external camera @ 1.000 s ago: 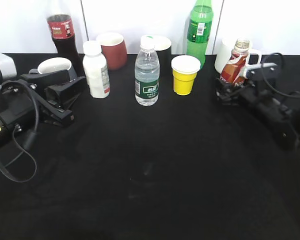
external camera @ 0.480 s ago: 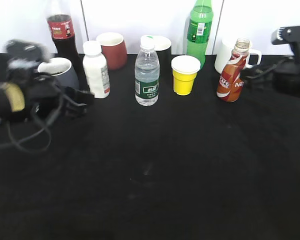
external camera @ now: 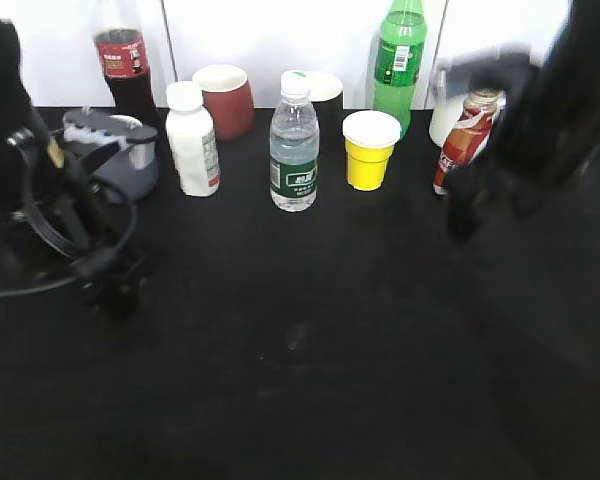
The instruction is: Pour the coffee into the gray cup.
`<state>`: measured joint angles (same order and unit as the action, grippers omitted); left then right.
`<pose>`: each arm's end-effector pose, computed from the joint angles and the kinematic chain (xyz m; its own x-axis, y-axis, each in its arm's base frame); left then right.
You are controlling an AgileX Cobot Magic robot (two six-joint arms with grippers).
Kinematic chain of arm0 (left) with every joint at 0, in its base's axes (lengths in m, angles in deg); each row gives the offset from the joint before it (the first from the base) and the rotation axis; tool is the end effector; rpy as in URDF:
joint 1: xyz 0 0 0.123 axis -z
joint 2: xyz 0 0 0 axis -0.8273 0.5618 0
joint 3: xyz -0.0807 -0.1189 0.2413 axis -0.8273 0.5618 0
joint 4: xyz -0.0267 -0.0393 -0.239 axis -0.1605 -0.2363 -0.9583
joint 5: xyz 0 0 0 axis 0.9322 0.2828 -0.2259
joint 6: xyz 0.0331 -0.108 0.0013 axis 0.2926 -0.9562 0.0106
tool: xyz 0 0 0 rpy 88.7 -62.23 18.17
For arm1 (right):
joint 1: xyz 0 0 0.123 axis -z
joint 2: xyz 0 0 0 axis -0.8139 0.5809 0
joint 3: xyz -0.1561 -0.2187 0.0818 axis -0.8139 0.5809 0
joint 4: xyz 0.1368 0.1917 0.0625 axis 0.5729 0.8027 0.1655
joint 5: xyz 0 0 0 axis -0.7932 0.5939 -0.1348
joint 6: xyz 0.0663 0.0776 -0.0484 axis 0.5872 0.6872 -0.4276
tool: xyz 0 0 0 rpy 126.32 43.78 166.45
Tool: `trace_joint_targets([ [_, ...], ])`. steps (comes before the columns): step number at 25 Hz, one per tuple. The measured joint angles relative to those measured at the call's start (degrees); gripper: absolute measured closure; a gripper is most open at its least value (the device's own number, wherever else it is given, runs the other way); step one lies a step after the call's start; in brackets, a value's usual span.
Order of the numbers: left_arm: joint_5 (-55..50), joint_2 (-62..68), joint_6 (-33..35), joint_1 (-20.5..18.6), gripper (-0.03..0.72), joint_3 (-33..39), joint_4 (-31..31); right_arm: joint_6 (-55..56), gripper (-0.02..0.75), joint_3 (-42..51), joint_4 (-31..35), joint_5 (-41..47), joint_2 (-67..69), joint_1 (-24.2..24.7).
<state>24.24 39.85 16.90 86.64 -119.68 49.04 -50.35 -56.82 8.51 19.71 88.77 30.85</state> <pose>0.2423 -0.1507 0.1994 -0.8483 0.5142 -0.1262 0.5227 0.8513 -0.0451 0.3052 0.1348 0.2116 -0.8841 -0.4125 -0.2197 -0.4236 0.9058 0.0040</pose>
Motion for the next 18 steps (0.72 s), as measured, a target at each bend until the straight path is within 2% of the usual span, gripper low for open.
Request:
trace_joint_targets([
  [5,-6.54,-11.86,0.30,0.00,0.300,0.00,-1.23,-0.28,0.150,-2.40,0.38,12.52,-12.53,0.00],
  [8,-9.70,-22.67,0.30,0.00,0.300,0.22,-5.57,-0.23,0.150,-2.29,0.49,14.30,-25.14,0.00],
  [10,-9.98,-31.26,0.25,0.02,0.300,2.79,-8.92,-0.17,0.150,-0.62,0.53,14.31,-35.04,0.00],
  [14,-10.09,-53.37,0.03,0.09,0.300,11.69,-8.99,1.72,0.150,8.76,0.24,14.56,-56.19,0.00],
  [16,-10.85,-63.20,-0.50,0.09,0.300,16.46,-6.42,2.80,0.150,14.81,-0.29,14.57,-65.71,0.00],
  [18,-11.89,-70.71,-4.43,0.09,0.299,20.69,-1.40,3.14,0.150,21.84,-0.66,14.62,-74.32,0.00],
])
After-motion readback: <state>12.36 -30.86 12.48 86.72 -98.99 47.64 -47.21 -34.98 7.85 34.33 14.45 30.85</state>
